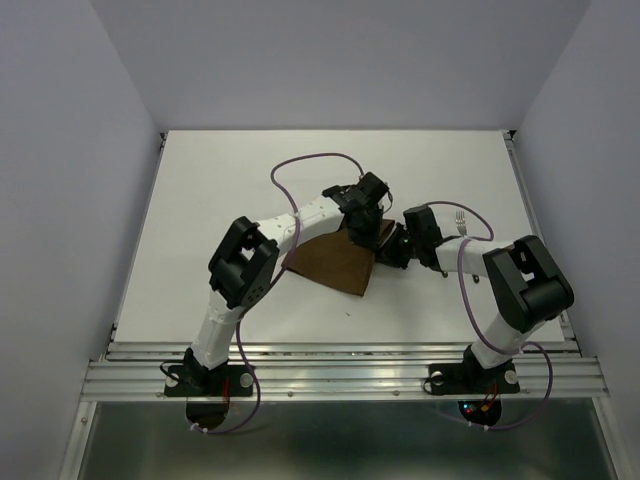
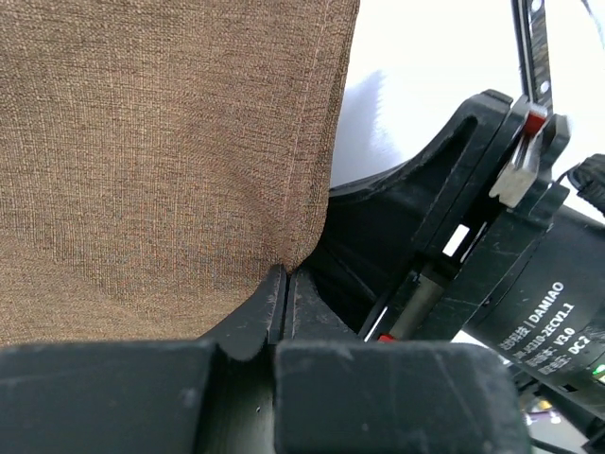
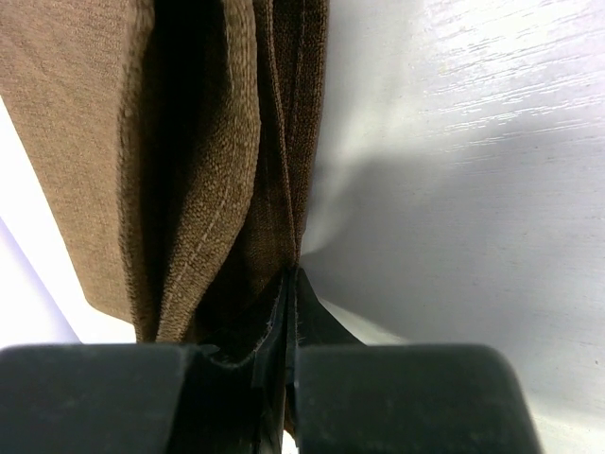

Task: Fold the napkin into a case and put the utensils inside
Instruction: Smooth out the square-folded napkin at the center of the board.

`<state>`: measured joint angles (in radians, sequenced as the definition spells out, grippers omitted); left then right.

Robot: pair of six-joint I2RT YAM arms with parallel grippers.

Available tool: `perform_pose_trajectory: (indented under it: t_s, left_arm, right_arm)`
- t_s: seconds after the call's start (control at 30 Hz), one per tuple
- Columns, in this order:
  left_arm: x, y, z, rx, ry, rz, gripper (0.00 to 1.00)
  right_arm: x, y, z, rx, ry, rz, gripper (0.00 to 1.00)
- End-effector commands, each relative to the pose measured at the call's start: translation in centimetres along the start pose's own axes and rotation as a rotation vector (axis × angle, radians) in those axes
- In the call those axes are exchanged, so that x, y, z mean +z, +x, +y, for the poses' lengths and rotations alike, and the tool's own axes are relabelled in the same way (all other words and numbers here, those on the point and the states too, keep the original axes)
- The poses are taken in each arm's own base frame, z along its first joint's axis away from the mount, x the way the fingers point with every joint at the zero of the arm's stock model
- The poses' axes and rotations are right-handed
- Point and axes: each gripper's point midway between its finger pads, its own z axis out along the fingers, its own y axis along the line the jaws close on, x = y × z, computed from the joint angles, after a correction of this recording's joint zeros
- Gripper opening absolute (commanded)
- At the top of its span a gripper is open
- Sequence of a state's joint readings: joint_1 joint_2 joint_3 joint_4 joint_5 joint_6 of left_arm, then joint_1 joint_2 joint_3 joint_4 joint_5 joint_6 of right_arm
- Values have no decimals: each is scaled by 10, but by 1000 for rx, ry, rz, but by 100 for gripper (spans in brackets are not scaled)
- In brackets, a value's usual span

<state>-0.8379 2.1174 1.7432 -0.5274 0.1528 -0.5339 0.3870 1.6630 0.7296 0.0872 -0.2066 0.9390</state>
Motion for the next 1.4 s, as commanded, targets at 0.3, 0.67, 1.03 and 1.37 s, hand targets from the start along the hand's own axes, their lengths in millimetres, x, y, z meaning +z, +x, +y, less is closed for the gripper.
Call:
perform_pose_trajectory:
  t_s: [0.3, 0.67, 1.03, 1.37]
  left_arm:
    - [-29, -34, -25, -53, 80, -93, 0]
    - [-18, -30, -24, -61, 87, -73, 0]
    - [-15, -26, -19, -59, 79, -65, 0]
    - [-14, -26, -20, -44, 95, -60, 0]
  right_arm:
    - [-1, -4, -3, -10, 22, -37, 3]
    - [-2, -5, -6, -11, 43, -43, 7]
    - [-34, -28, -13, -22, 136, -183, 27]
    - [-67, -40, -24, -14, 182, -288, 45]
